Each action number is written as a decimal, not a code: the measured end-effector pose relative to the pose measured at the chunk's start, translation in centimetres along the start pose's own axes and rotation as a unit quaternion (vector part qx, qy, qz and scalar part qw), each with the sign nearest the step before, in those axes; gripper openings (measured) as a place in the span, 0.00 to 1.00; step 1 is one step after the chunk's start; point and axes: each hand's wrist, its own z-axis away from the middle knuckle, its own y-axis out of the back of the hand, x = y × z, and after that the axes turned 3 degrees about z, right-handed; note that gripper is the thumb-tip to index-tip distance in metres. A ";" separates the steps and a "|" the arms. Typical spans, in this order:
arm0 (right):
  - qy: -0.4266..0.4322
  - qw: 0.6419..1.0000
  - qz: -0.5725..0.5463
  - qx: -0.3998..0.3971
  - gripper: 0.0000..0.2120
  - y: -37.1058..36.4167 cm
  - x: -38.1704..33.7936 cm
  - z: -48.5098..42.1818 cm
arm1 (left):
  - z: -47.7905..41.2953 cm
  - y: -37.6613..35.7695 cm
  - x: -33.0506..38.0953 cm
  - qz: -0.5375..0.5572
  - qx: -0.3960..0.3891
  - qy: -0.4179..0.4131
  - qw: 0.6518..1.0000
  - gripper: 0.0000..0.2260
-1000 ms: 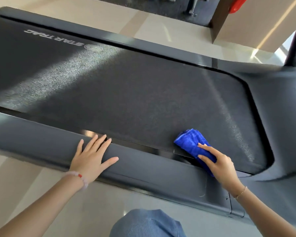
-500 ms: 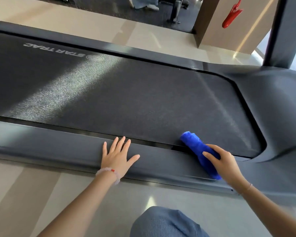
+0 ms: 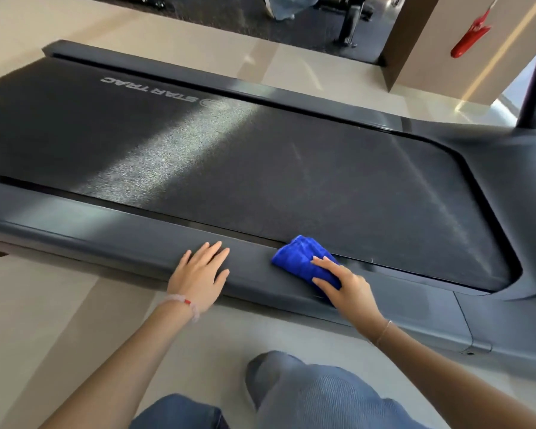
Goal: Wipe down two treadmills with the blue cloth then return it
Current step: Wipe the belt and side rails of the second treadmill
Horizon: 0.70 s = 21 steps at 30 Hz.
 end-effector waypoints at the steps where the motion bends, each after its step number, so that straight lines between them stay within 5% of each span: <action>1: 0.013 1.000 0.001 -0.011 0.19 -0.4 -0.8 -0.2 | 0.6 0.2 -1.2 -0.001 0.008 0.015 1.000 0.21; 6: 0.120 0.990 0.020 -0.073 0.20 -2.9 -5.7 -2.1 | 3.3 1.9 -6.7 0.026 0.084 0.091 0.992 0.20; 16: 0.275 0.955 0.023 -0.110 0.19 -9.5 -14.1 -7.6 | 7.5 3.7 -12.8 0.028 0.061 0.228 0.971 0.23; 21: 0.323 0.937 0.021 -0.131 0.19 -12.6 -19.5 -10.9 | 8.3 4.5 -15.7 0.049 0.092 0.261 0.960 0.40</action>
